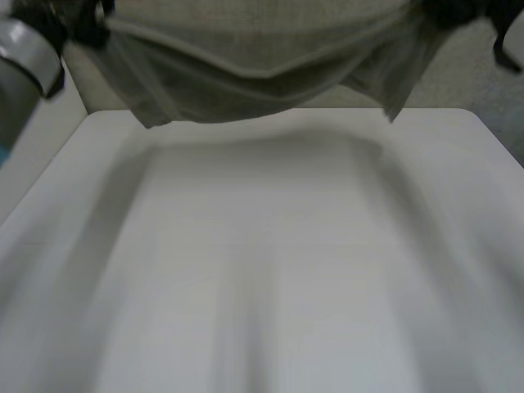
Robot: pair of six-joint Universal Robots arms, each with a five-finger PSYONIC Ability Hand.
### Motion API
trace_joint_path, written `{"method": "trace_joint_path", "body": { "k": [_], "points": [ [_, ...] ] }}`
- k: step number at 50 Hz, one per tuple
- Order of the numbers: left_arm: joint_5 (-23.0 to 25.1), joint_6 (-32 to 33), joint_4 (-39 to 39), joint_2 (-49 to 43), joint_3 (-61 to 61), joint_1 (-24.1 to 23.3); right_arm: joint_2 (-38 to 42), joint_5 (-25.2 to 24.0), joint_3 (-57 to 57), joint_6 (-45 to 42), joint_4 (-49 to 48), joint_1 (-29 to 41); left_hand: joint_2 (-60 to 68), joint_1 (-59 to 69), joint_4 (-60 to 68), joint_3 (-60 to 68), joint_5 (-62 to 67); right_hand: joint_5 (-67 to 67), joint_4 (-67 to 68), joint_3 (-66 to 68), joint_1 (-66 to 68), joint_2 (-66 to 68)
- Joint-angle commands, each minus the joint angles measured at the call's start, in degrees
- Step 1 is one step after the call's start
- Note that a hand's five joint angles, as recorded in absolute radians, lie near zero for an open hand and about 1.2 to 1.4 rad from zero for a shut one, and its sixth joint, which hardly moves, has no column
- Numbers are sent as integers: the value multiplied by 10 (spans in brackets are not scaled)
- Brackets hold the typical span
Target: Fold the towel.
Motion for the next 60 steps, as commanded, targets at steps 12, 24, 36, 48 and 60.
{"method": "trace_joint_path", "body": {
  "k": [12, 24, 36, 48, 60],
  "points": [
    [95, 62, 132, 11, -403, 60, -17, -135, 368, -176, -10, -84, 33, 42, 18, 31, 37, 34, 34, 39, 53, 52],
    [98, 98, 96, 136, -427, 80, -123, -132, 369, -184, 82, -123, 33, 42, 18, 31, 37, 34, 34, 39, 53, 52],
    [102, 58, 89, 186, -455, 74, -130, -130, 449, -184, 125, -128, 33, 42, 18, 31, 37, 34, 34, 39, 53, 52],
    [102, 58, 96, 161, -496, 91, -55, -127, 511, -182, 61, -141, 33, 42, 18, 31, 37, -192, -192, -187, -173, -174],
    [102, 58, 96, 155, -501, 108, -41, -123, 517, -182, 62, -158, 33, 42, 18, 31, 37, -283, -283, -278, -265, -265]
  ]
}}
